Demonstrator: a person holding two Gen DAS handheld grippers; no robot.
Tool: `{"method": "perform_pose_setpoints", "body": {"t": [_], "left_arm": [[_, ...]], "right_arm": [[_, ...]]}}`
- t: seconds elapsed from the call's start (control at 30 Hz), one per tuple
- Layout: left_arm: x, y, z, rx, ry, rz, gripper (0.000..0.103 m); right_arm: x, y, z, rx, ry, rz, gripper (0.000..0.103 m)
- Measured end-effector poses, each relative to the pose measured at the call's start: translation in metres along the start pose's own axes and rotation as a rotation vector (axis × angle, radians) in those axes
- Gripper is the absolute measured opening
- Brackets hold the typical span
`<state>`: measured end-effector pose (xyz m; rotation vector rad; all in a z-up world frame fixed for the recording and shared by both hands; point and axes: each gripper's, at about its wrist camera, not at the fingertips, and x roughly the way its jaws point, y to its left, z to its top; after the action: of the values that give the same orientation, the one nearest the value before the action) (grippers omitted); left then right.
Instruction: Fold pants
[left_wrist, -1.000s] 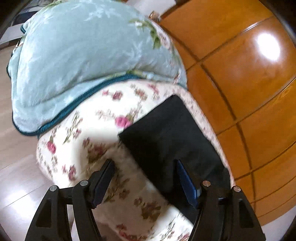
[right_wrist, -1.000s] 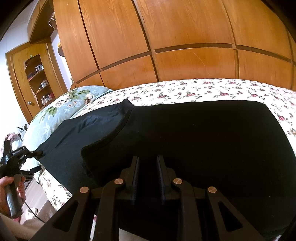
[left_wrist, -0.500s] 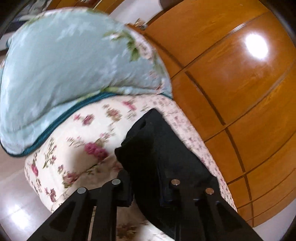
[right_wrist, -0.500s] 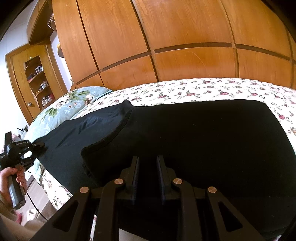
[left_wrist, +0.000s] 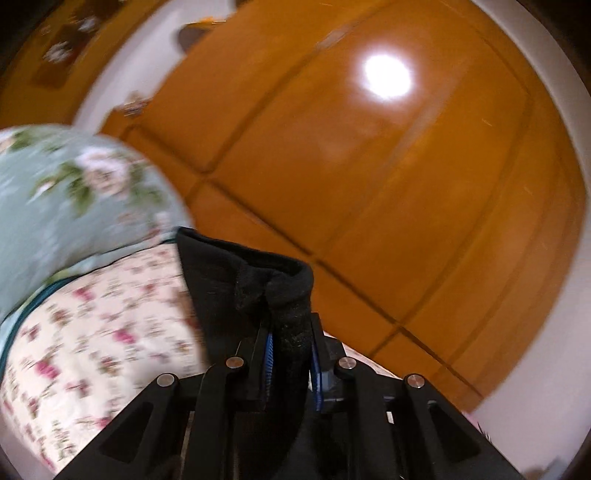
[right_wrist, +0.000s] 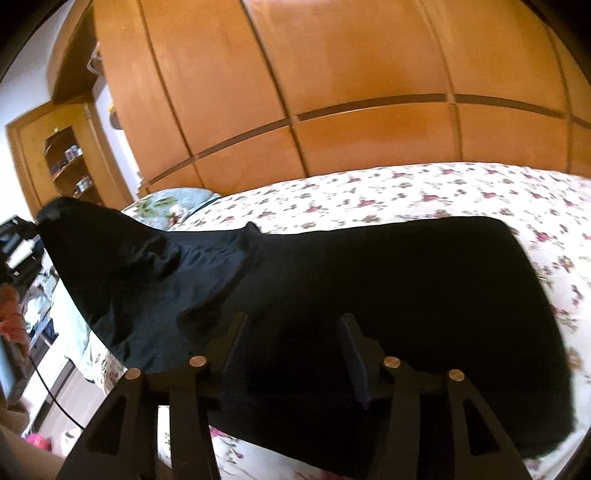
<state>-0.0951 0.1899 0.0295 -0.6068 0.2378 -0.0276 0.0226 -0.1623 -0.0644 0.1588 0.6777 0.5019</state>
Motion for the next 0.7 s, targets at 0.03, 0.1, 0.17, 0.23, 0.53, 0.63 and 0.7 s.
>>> {"method": "perform_pose_setpoints", "body": {"t": [0.03, 0.1, 0.17, 0.23, 0.53, 0.63, 0.7], "left_arm": [[0.003, -0.011, 0.000, 0.022, 0.008, -0.028, 0.016], [0.010, -0.038, -0.003, 0.079, 0.032, -0.088, 0.016], [0.018, -0.061, -0.011, 0.121, 0.059, -0.145, 0.016], [0.023, -0.077, -0.018, 0.152, 0.081, -0.187, 0.016], [0.070, -0.153, -0.075, 0.326, 0.308, -0.387, 0.016], [0.087, -0.167, -0.098, 0.357, 0.381, -0.428, 0.016], [0.102, -0.177, -0.123, 0.381, 0.439, -0.447, 0.016]], "right_arm": [[-0.003, -0.004, 0.001, 0.014, -0.006, -0.007, 0.050], [-0.013, -0.015, 0.002, 0.052, -0.026, -0.014, 0.050], [-0.020, -0.025, 0.003, 0.075, -0.038, -0.025, 0.051], [-0.025, -0.033, 0.005, 0.084, -0.048, -0.036, 0.050], [-0.051, -0.078, 0.014, 0.237, -0.119, -0.024, 0.050], [-0.060, -0.088, 0.016, 0.281, -0.142, -0.026, 0.050], [-0.065, -0.092, 0.018, 0.288, -0.145, -0.067, 0.050]]}}
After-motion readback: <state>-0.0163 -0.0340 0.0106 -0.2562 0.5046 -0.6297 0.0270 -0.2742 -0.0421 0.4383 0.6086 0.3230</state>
